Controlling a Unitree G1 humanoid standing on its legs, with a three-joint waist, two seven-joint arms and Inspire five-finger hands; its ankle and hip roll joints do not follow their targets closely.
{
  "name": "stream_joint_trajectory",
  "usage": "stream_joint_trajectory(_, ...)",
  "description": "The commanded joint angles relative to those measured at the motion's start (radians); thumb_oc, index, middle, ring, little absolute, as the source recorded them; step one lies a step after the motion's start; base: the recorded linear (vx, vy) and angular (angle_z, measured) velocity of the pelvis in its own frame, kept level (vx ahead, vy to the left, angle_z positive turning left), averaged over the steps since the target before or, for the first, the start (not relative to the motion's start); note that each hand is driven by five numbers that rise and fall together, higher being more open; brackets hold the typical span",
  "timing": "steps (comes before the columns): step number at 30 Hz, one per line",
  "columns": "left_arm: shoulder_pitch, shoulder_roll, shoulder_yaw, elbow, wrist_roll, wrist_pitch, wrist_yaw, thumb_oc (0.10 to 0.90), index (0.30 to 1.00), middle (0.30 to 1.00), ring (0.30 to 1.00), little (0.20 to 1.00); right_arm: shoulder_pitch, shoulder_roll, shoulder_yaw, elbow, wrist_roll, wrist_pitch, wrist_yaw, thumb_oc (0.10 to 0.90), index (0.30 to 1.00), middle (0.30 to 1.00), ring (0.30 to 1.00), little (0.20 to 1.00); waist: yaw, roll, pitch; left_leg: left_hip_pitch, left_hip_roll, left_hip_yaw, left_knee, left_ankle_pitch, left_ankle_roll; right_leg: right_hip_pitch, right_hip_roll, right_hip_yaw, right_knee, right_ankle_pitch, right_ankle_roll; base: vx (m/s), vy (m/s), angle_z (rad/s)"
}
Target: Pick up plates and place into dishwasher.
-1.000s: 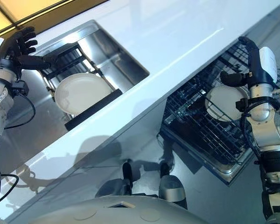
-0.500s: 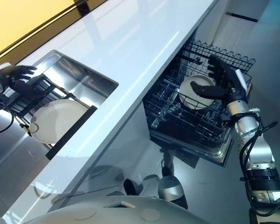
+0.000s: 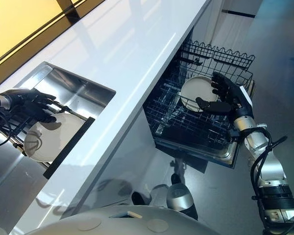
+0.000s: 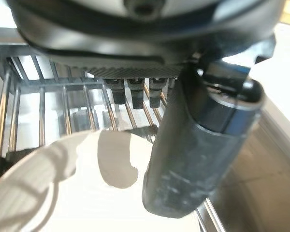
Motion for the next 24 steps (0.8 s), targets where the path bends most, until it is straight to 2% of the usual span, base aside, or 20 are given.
stream_joint_trajectory(1, 0.050, 0.088, -0.022, 0.000, 0.100, 0.034, -0.137, 0.800, 0.900, 0.900, 0.900, 0.900, -0.097, -0.047, -0.042, -0.112, 0.017, -0.110, -0.015, 0.800, 0.900, 0.900, 0.900, 0.900, 0.034, 0.049, -0.082, -0.041, -0.079, -0.028, 0.035, -0.095, 0.051, -0.065, 0.012, -0.065, 0.114, -0.086, 0.118, 0.00, -0.028, -0.07)
stream_joint_trajectory(4, 0.087, 0.084, -0.023, -0.012, 0.112, 0.042, -0.208, 0.800, 0.900, 0.900, 0.900, 0.900, -0.106, -0.047, -0.019, -0.113, 0.013, -0.103, -0.031, 0.800, 0.900, 0.900, 0.900, 0.900, 0.044, 0.046, -0.078, -0.043, -0.079, -0.039, 0.039, -0.096, 0.054, -0.064, 0.013, -0.077, 0.116, -0.088, 0.115, -0.01, -0.040, -0.09)
stream_joint_trajectory(9, 0.126, 0.090, -0.003, -0.051, 0.130, 0.064, -0.239, 0.800, 0.900, 0.900, 0.900, 0.900, -0.107, -0.037, -0.003, -0.100, 0.004, -0.107, -0.041, 0.800, 0.900, 0.900, 0.900, 0.900, 0.062, 0.041, -0.079, -0.046, -0.078, -0.051, 0.044, -0.098, 0.056, -0.059, 0.017, -0.095, 0.117, -0.093, 0.110, -0.01, -0.059, -0.16)
stream_joint_trajectory(12, 0.159, 0.102, 0.022, -0.071, 0.133, 0.055, -0.223, 0.800, 0.900, 0.900, 0.900, 0.900, -0.110, -0.037, 0.001, -0.099, 0.007, -0.102, -0.050, 0.800, 0.900, 0.900, 0.900, 0.900, 0.073, 0.039, -0.077, -0.049, -0.077, -0.062, 0.047, -0.097, 0.056, -0.055, 0.020, -0.106, 0.119, -0.098, 0.105, 0.00, -0.056, 0.00)
stream_joint_trajectory(16, 0.190, 0.105, 0.059, -0.105, 0.095, 0.047, -0.150, 0.800, 0.900, 0.900, 0.900, 0.900, -0.108, -0.032, -0.002, -0.099, 0.013, -0.095, -0.062, 0.800, 0.900, 0.900, 0.900, 0.900, 0.086, 0.037, -0.077, -0.052, -0.078, -0.074, 0.048, -0.096, 0.055, -0.050, 0.024, -0.116, 0.118, -0.103, 0.098, 0.00, -0.046, 0.05)
stream_joint_trajectory(19, 0.202, 0.108, 0.131, -0.137, -0.053, -0.027, 0.183, 0.800, 0.900, 0.900, 0.900, 0.900, -0.103, -0.025, -0.011, -0.087, 0.018, -0.092, -0.055, 0.800, 0.900, 0.900, 0.900, 0.900, 0.096, 0.033, -0.078, -0.054, -0.078, -0.086, 0.049, -0.094, 0.052, -0.046, 0.030, -0.121, 0.119, -0.108, 0.092, 0.01, -0.049, 0.05)
stream_joint_trajectory(21, 0.181, 0.094, 0.192, -0.119, -0.191, -0.125, 0.393, 0.800, 0.900, 0.900, 0.900, 0.900, -0.098, -0.022, -0.024, -0.076, 0.026, -0.086, -0.039, 0.800, 0.900, 0.900, 0.900, 0.900, 0.096, 0.028, -0.082, -0.051, -0.077, -0.089, 0.046, -0.093, 0.051, -0.042, 0.033, -0.122, 0.119, -0.113, 0.090, 0.03, -0.047, 0.06)
stream_joint_trajectory(22, 0.158, 0.080, 0.232, -0.101, -0.219, -0.152, 0.431, 0.800, 0.900, 0.900, 0.900, 0.900, -0.096, -0.015, -0.030, -0.071, 0.024, -0.083, -0.031, 0.800, 0.900, 0.900, 0.900, 0.900, 0.097, 0.026, -0.086, -0.053, -0.076, -0.088, 0.045, -0.090, 0.048, -0.042, 0.035, -0.121, 0.118, -0.113, 0.088, 0.05, -0.049, 0.03)
stream_joint_trajectory(23, 0.138, 0.073, 0.254, -0.076, -0.281, -0.216, 0.497, 0.800, 0.900, 0.900, 0.900, 0.900, -0.093, -0.009, -0.034, -0.063, 0.020, -0.083, -0.020, 0.800, 0.900, 0.900, 0.900, 0.900, 0.095, 0.025, -0.089, -0.053, -0.075, -0.088, 0.043, -0.088, 0.046, -0.042, 0.036, -0.121, 0.117, -0.113, 0.086, 0.05, -0.038, 0.04)
stream_joint_trajectory(24, 0.121, 0.062, 0.273, -0.068, -0.316, -0.234, 0.528, 0.800, 0.900, 0.900, 0.900, 0.900, -0.091, -0.002, -0.034, -0.057, 0.017, -0.086, -0.014, 0.800, 0.900, 0.900, 0.900, 0.900, 0.094, 0.023, -0.092, -0.053, -0.074, -0.088, 0.042, -0.085, 0.045, -0.043, 0.038, -0.119, 0.118, -0.112, 0.085, 0.06, -0.043, 0.05)
